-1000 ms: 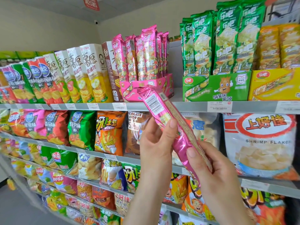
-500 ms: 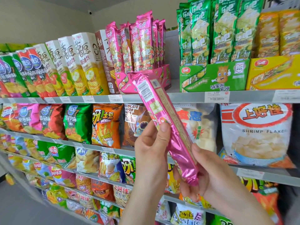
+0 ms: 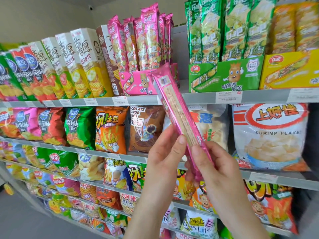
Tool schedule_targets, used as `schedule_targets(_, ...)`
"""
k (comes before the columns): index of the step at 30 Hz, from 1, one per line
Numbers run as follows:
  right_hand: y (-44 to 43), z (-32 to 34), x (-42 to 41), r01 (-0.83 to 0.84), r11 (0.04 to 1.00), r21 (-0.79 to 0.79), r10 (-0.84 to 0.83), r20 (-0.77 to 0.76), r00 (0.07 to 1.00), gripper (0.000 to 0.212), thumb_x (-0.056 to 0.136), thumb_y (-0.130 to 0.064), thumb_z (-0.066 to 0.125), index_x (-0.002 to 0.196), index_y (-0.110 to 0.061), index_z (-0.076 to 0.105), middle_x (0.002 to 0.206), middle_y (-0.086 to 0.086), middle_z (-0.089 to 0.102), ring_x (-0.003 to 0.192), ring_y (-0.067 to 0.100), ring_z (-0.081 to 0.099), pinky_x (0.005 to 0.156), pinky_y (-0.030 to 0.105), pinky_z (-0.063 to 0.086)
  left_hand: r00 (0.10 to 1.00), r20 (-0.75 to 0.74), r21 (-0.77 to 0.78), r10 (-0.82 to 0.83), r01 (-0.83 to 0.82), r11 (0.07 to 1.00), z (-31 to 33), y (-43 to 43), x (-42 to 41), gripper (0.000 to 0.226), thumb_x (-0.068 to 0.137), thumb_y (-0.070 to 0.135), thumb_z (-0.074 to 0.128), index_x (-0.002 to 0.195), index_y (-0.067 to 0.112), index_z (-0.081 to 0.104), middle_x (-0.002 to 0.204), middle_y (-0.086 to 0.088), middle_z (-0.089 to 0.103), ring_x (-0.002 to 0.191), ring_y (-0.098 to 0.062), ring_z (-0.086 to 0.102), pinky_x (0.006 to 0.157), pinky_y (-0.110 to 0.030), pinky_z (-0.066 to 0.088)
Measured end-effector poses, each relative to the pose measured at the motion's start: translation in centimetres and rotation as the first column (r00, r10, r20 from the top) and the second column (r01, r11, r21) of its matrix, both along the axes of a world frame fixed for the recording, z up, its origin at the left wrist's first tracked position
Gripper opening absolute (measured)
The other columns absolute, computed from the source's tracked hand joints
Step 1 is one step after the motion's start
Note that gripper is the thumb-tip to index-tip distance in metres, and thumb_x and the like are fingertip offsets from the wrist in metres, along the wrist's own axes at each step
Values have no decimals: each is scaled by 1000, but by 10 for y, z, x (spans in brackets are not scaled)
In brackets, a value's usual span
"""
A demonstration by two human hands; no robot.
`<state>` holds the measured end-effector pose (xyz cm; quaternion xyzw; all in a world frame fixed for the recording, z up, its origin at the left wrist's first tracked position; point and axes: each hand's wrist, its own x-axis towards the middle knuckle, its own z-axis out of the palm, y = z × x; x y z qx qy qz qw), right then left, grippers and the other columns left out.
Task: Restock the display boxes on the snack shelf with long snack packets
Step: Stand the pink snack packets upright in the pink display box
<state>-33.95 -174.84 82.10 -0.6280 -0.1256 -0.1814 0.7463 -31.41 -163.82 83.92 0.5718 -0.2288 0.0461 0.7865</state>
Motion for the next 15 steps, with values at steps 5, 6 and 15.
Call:
schedule_targets(5,7,-12,-2,460,746,-482,-314,355,881,25,84,-55,61,95,-36,49,76,-15,52,66,-1,51,56,9,37,986,67,68,152,-156,985,1,1,0,19,81,44,74,93,30,74,88,1,75,84,-13,71,71,-21,55)
schedule_targets(6,8,-12,-4,441,749,-495,-293,351,890,24,86,-53,61,97,-35,49,80,-15,52,68,-1,52,57,9,38,986,68,57,154,-158,986,1,3,0,12,82,38,74,90,29,74,85,1,75,79,-12,71,67,-20,55)
schedule_targets(15,4,-2,-4,148,938,-314,-84,209,974,22,90,-55,52,107,-41,55,91,-14,65,80,11,63,68,23,52,992,-91,-234,90,-109,966,4,12,5,38,75,32,73,106,10,68,94,-17,66,82,-27,62,79,-41,52)
